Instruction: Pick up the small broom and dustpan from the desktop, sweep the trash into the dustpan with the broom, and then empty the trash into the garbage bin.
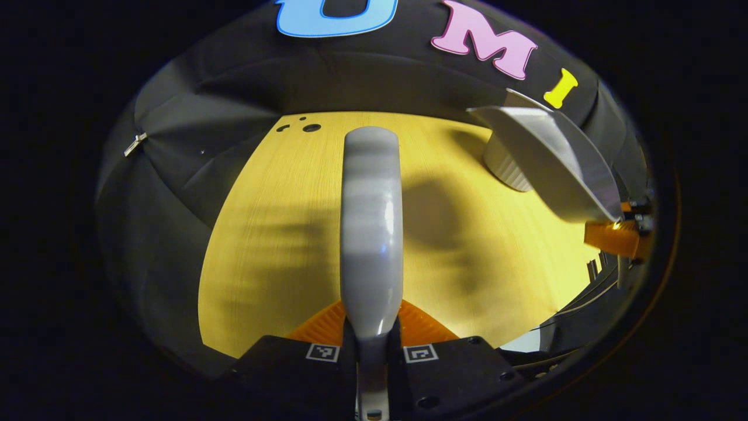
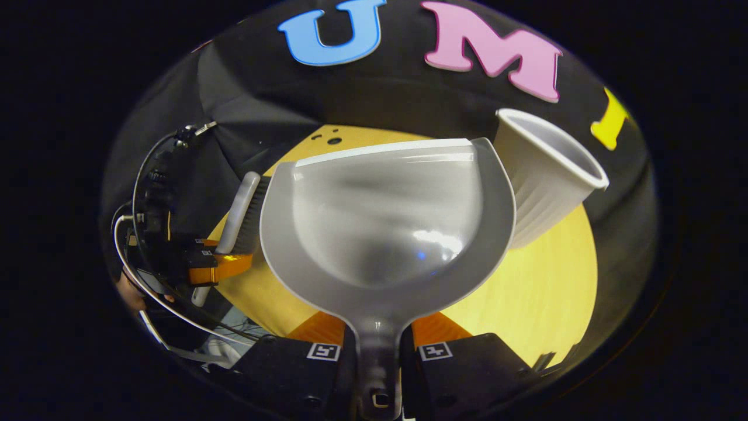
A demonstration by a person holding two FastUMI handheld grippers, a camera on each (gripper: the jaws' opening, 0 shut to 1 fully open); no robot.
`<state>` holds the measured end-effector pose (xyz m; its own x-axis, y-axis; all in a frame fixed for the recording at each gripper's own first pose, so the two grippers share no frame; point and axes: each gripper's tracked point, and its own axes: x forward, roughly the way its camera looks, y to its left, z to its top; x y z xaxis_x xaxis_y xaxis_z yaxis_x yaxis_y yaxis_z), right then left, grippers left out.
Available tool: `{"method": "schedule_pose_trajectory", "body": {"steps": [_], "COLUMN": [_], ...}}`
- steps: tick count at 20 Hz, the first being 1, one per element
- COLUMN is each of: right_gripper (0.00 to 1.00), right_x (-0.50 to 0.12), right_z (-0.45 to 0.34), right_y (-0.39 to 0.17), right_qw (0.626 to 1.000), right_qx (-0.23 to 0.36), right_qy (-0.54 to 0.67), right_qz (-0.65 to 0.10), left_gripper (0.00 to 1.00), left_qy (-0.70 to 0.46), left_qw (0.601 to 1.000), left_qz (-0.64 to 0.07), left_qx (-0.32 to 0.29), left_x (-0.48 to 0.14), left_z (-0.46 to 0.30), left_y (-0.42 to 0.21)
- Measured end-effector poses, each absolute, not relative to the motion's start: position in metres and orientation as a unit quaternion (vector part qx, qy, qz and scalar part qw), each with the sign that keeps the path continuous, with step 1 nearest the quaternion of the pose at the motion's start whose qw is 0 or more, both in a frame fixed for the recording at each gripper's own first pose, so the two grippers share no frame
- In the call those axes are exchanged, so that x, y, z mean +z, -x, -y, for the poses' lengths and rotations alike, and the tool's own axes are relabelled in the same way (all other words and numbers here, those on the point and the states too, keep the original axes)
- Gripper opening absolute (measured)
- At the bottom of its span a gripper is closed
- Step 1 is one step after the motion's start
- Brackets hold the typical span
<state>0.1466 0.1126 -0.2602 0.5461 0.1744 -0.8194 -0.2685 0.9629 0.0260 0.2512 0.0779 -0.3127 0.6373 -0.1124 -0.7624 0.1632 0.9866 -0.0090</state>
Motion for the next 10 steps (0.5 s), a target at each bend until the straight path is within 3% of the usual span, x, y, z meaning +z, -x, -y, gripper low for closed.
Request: {"method": "schedule_pose_trajectory", "body": {"steps": [5,6,10], "right_gripper": [0.34,0.3,0.34], "right_x": [-0.305,-0.318,-0.362], "right_z": [-0.104,-0.105,-0.106], "right_y": [-0.143,-0.144,-0.142], "right_qw": [0.861,0.856,0.835], "right_qx": [0.097,0.091,0.071], "right_qy": [0.048,0.034,0.023], "right_qz": [-0.497,-0.507,-0.545], "left_gripper": [0.25,0.25,0.26], "left_qy": [-0.026,-0.026,-0.036], "left_qw": [0.891,0.886,0.869], "left_qz": [-0.448,-0.458,-0.489], "left_qx": [-0.07,-0.07,-0.064], "left_x": [-0.341,-0.347,-0.371], "left_z": [-0.081,-0.081,-0.083], "left_y": [-0.263,-0.266,-0.278]}}
